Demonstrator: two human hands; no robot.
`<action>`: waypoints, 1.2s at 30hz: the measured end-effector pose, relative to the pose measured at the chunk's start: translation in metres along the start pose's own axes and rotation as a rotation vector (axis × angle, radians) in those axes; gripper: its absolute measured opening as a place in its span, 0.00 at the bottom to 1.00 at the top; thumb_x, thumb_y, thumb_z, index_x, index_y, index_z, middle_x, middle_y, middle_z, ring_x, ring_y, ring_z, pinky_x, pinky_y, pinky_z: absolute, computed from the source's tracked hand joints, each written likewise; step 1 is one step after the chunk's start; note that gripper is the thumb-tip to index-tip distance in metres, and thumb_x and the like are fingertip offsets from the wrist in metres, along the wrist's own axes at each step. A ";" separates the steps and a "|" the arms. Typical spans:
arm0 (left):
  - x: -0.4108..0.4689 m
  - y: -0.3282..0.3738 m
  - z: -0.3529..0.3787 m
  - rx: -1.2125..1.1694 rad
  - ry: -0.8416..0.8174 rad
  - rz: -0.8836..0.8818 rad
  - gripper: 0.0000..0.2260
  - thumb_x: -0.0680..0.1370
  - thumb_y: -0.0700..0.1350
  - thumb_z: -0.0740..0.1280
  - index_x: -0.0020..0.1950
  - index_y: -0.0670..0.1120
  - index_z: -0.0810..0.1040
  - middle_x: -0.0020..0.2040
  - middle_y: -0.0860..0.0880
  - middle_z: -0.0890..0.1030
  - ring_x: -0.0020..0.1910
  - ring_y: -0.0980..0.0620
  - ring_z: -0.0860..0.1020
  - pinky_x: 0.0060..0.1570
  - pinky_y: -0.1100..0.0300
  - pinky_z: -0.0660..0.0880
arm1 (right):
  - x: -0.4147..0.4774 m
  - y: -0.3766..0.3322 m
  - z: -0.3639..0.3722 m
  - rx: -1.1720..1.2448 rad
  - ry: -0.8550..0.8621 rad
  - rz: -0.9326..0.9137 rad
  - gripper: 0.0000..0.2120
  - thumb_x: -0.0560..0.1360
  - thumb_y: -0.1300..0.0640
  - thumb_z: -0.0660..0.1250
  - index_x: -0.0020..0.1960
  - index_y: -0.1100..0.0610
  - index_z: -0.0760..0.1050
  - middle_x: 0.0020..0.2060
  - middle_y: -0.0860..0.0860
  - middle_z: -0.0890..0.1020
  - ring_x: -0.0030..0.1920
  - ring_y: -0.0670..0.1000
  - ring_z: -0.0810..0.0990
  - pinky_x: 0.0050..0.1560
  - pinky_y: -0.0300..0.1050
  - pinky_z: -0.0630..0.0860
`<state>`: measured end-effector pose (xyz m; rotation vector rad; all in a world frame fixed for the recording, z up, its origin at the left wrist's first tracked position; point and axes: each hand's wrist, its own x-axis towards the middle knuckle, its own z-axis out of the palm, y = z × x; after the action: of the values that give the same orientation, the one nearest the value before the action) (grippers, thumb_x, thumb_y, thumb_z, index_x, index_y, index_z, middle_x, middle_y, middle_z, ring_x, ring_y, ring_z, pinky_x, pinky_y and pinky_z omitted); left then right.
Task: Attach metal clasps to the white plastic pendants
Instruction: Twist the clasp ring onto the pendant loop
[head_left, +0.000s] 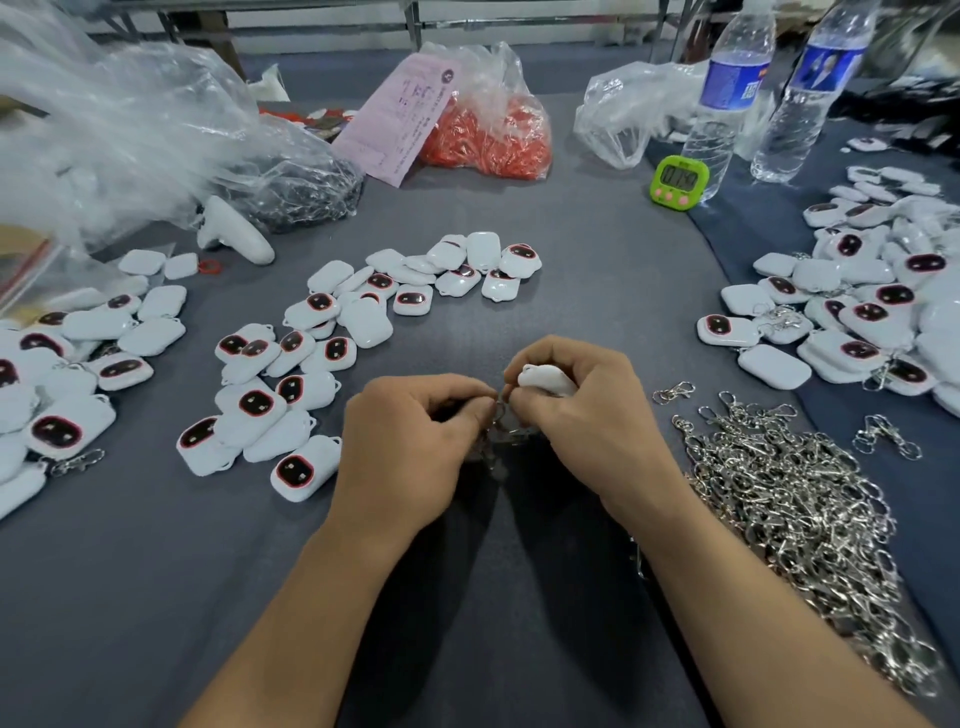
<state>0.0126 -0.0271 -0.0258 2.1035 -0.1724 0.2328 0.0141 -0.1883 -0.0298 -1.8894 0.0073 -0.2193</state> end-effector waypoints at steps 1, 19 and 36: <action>0.002 0.000 -0.001 -0.059 0.007 -0.024 0.08 0.74 0.43 0.75 0.42 0.57 0.87 0.36 0.62 0.85 0.37 0.64 0.83 0.41 0.66 0.79 | -0.001 -0.001 0.001 0.022 -0.030 0.017 0.06 0.68 0.60 0.72 0.42 0.49 0.82 0.36 0.47 0.85 0.36 0.46 0.82 0.41 0.49 0.82; 0.001 -0.002 -0.001 -0.229 -0.067 -0.097 0.11 0.71 0.40 0.77 0.44 0.58 0.88 0.39 0.56 0.87 0.40 0.57 0.86 0.44 0.63 0.80 | 0.001 -0.004 -0.002 0.182 -0.008 0.134 0.06 0.69 0.65 0.73 0.36 0.56 0.83 0.25 0.54 0.78 0.26 0.49 0.75 0.29 0.42 0.74; 0.004 0.003 -0.001 -0.224 0.124 -0.145 0.11 0.70 0.39 0.76 0.39 0.57 0.86 0.34 0.55 0.85 0.33 0.59 0.81 0.38 0.65 0.77 | -0.002 -0.003 -0.003 0.085 -0.049 0.004 0.08 0.65 0.64 0.68 0.34 0.53 0.81 0.30 0.52 0.82 0.28 0.44 0.75 0.29 0.38 0.72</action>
<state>0.0156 -0.0278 -0.0216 1.8635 0.0272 0.2442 0.0118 -0.1897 -0.0264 -1.8097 -0.0305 -0.1683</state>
